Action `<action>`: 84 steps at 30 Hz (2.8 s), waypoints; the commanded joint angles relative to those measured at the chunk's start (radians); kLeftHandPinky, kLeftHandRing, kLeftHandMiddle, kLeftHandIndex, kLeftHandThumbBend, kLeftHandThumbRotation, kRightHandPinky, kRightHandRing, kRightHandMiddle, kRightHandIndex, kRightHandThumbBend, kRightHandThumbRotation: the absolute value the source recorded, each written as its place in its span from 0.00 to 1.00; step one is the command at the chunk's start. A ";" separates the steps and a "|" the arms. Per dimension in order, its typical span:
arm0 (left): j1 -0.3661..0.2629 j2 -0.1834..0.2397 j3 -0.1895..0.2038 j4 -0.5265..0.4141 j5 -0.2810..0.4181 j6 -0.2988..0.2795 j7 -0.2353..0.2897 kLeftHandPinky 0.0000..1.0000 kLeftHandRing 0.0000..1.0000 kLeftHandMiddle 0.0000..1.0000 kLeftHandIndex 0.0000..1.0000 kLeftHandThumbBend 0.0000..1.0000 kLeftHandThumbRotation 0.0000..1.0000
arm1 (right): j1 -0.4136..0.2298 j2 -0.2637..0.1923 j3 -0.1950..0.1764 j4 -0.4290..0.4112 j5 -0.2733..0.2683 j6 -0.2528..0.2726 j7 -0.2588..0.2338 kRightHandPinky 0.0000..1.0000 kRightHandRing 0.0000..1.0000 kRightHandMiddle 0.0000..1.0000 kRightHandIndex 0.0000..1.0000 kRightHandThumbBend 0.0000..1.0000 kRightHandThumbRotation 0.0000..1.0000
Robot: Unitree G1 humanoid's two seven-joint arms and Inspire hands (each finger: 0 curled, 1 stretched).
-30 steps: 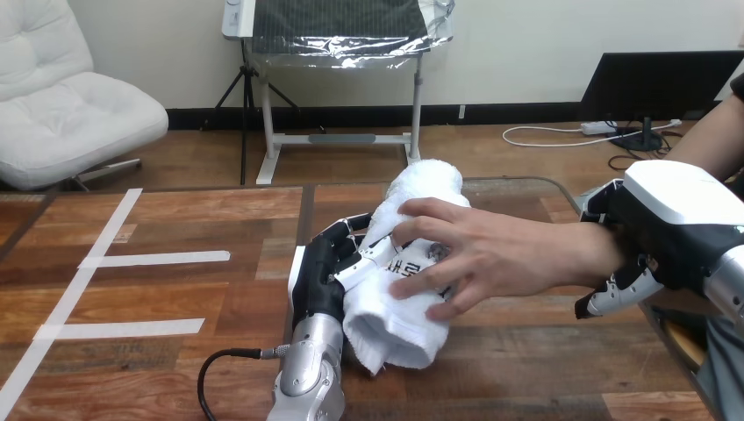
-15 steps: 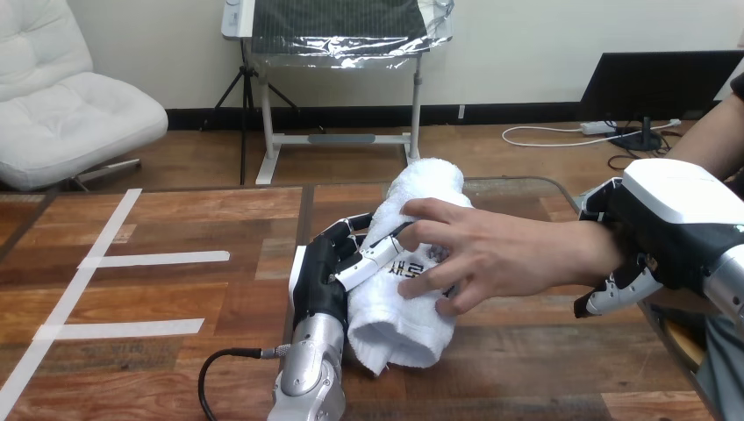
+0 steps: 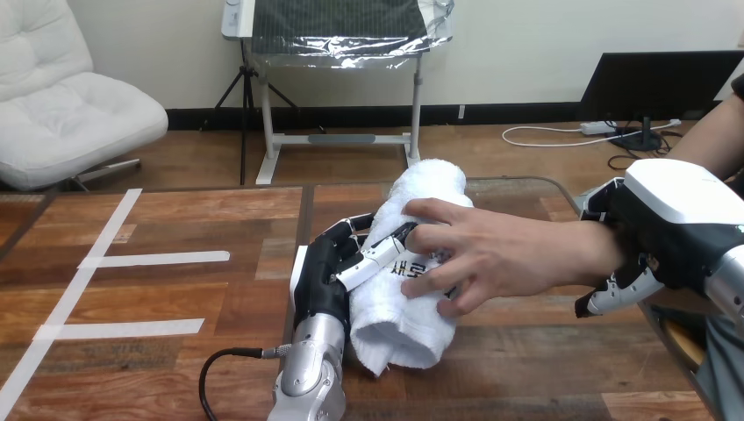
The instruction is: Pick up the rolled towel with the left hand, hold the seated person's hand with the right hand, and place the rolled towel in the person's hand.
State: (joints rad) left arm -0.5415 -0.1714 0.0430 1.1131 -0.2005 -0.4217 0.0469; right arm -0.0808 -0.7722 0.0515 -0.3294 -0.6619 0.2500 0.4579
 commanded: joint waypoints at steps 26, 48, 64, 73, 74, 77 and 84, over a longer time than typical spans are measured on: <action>-0.126 -0.261 -0.068 -0.073 -0.024 -0.036 -0.127 0.23 0.32 0.40 0.47 0.67 0.05 | -0.047 0.040 -0.043 -0.086 0.021 0.009 -0.029 0.36 0.42 0.48 0.48 0.86 0.00; -0.123 -0.230 -0.110 -0.107 -0.030 -0.005 -0.247 0.27 0.38 0.46 0.52 0.71 0.16 | -0.046 0.044 -0.049 -0.081 0.028 0.000 -0.035 0.36 0.41 0.48 0.49 0.86 0.00; -0.128 -0.166 -0.153 -0.105 0.017 -0.041 -0.393 0.65 0.72 0.79 0.93 0.75 0.56 | -0.043 0.010 -0.031 -0.081 -0.031 -0.030 -0.037 0.53 0.63 0.69 0.70 0.92 0.00; -0.127 -0.146 -0.154 -0.111 0.040 -0.037 -0.430 0.90 0.92 0.96 0.99 0.81 0.76 | -0.042 0.000 -0.031 -0.089 -0.042 -0.041 -0.024 0.69 0.81 0.83 0.79 0.95 0.00; -0.126 -0.143 -0.155 -0.113 0.045 -0.036 -0.429 0.92 0.94 0.97 0.99 0.82 0.78 | -0.043 0.001 -0.030 -0.089 -0.044 -0.041 -0.024 0.70 0.83 0.84 0.80 0.95 0.00; -0.124 -0.134 -0.160 -0.118 0.060 -0.036 -0.427 0.97 0.97 0.99 1.00 0.85 0.85 | -0.043 0.003 -0.030 -0.090 -0.051 -0.046 -0.028 0.75 0.88 0.88 0.82 0.96 0.00; -0.113 -0.126 -0.150 -0.134 0.063 -0.032 -0.436 0.99 0.99 1.00 1.00 0.90 0.92 | -0.042 0.010 -0.032 -0.090 -0.060 -0.057 -0.034 0.80 0.92 0.92 0.84 0.98 0.00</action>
State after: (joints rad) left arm -0.5384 -0.1721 -0.0403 1.0807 -0.1740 -0.4115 -0.3175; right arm -0.0801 -0.7722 0.0319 -0.3777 -0.7064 0.2082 0.4517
